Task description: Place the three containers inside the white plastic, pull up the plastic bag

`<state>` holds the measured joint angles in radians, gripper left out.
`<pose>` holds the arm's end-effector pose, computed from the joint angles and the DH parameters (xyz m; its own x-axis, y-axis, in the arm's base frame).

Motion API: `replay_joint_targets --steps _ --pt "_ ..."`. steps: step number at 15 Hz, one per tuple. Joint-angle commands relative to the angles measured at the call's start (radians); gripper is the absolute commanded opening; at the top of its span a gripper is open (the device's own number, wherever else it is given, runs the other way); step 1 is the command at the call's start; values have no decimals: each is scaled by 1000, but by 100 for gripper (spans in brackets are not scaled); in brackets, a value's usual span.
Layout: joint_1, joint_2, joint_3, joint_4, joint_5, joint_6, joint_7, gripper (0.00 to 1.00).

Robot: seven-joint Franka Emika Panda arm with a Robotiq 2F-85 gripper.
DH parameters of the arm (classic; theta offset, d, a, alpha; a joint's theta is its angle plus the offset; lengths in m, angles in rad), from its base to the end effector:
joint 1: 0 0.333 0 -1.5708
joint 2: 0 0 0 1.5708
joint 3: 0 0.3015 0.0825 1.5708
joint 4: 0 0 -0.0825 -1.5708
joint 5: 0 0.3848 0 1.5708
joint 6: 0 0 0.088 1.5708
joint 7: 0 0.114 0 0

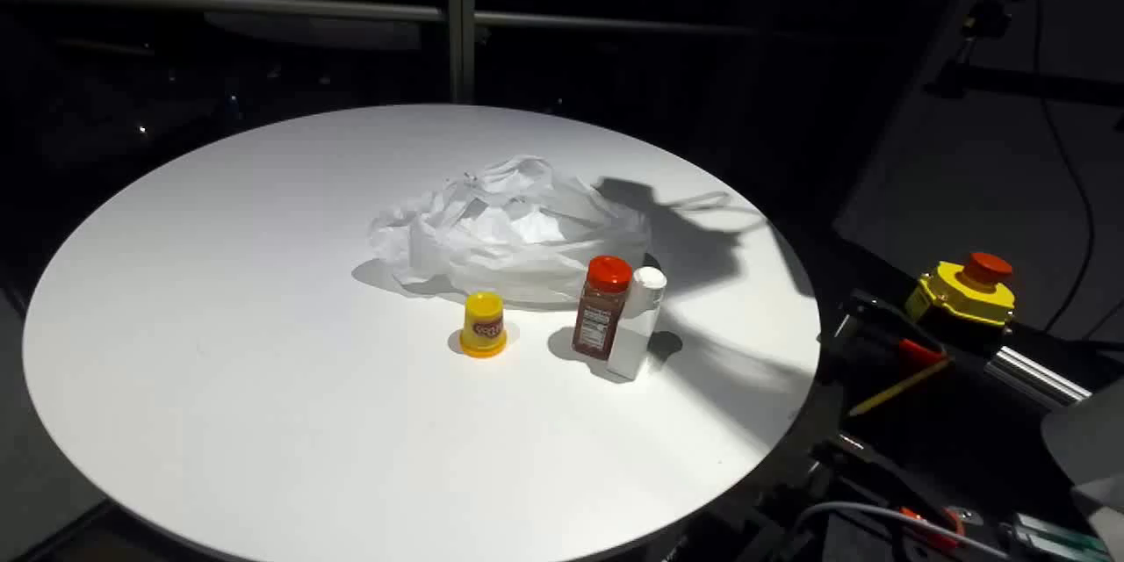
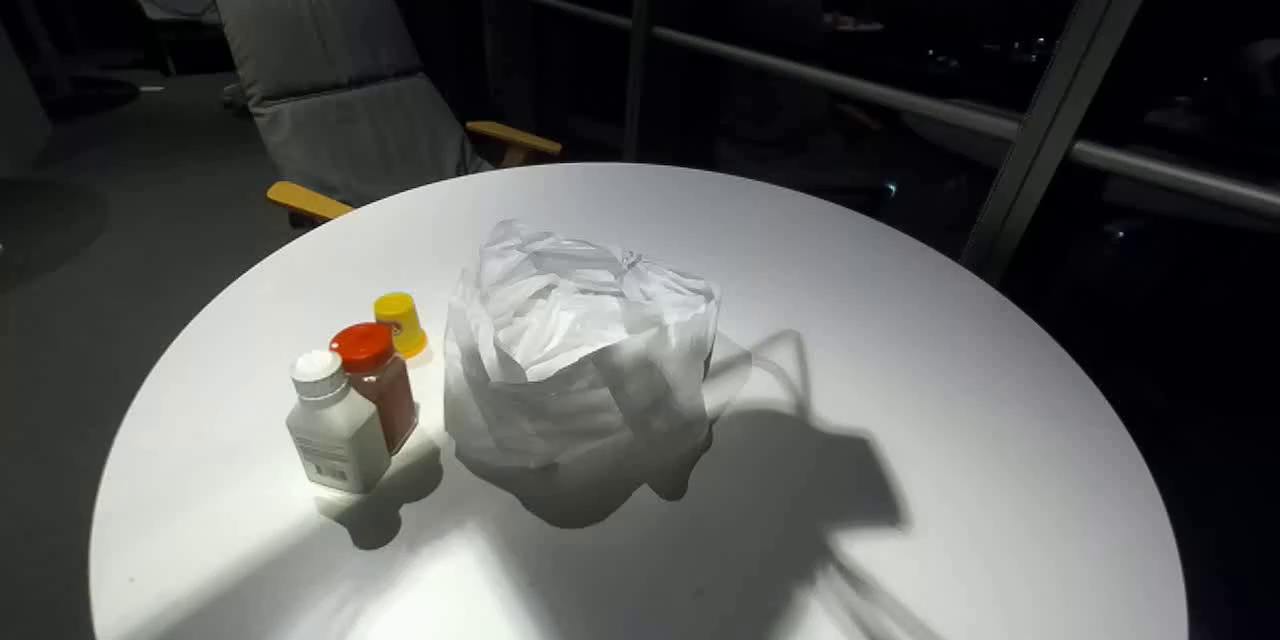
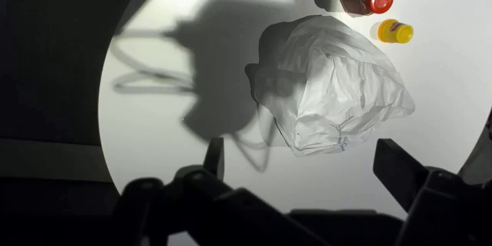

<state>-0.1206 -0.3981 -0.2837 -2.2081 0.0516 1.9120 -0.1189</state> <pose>0.4154 -0.1851 0.5204 0.9526 -0.2862 0.1028 -0.2700 -0.9516 -0.1468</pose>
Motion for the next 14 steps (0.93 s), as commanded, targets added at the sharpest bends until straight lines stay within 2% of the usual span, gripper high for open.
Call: replay_joint_targets --steps 1,7,14 --pt "-23 4 19 6 9 -2 -8 100" --pt "-24 -6 26 4 2 11 6 100" --pt "-24 -116 155 -267 -54 143 157 100"
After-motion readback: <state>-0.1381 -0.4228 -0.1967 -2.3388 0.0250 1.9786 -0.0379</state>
